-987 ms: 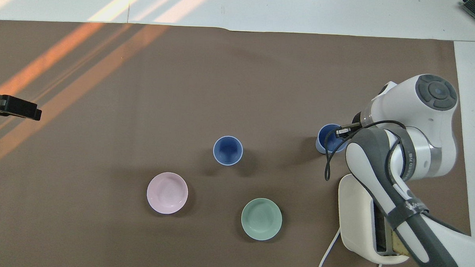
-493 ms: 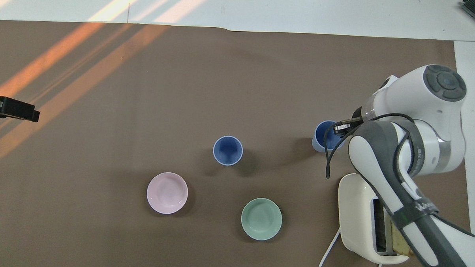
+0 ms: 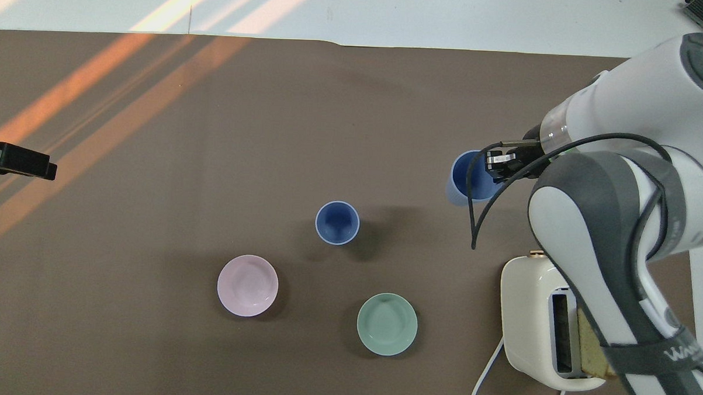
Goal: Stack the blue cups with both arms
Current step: 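Lift and carry the blue cup with the right gripper over the placed cup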
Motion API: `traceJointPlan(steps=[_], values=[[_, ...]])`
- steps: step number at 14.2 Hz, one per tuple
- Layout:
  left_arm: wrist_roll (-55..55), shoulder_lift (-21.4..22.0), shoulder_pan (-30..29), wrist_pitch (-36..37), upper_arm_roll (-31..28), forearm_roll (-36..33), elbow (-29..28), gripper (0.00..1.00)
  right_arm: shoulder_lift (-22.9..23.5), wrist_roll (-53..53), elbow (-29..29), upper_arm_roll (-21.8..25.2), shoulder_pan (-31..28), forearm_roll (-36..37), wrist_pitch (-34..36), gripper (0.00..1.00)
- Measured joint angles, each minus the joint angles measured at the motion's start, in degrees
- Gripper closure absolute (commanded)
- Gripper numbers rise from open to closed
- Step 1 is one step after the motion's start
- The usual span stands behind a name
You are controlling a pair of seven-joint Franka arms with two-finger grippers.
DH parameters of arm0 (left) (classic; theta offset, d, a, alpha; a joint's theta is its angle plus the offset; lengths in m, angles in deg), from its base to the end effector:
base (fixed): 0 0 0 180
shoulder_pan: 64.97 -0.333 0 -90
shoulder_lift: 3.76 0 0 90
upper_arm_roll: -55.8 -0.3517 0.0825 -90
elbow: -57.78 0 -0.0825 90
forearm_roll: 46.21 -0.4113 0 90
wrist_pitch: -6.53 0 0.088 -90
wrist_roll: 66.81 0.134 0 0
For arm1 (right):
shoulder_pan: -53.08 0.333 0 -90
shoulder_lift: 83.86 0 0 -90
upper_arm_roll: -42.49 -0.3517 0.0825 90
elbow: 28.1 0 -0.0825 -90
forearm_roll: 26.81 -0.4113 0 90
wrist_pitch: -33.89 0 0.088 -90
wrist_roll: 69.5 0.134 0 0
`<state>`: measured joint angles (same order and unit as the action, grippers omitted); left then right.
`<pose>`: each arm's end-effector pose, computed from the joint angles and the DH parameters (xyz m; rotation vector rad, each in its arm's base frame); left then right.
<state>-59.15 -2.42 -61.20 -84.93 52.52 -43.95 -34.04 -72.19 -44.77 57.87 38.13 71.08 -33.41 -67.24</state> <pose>0.5765 -0.0097 0.6332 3.0940 -0.2194 0.0304 0.6131 0.2615 0.5607 -2.9974 0.0932 -0.0071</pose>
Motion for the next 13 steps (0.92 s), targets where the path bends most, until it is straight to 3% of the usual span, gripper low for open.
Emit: traceJointPlan(steps=[7, 13], values=[[0.0, 0.0, 0.0, 0.0, 0.0, 0.0, 0.0, 0.00, 2.2, 1.9, 0.1, -0.1, 6.5, -3.1, -5.0, 1.00], [0.0, 0.0, 0.0, 0.0, 0.0, 0.0, 0.0, 0.00, 2.9, 4.0, 2.8, -0.2, 7.4, -3.3, -5.3, 1.00]])
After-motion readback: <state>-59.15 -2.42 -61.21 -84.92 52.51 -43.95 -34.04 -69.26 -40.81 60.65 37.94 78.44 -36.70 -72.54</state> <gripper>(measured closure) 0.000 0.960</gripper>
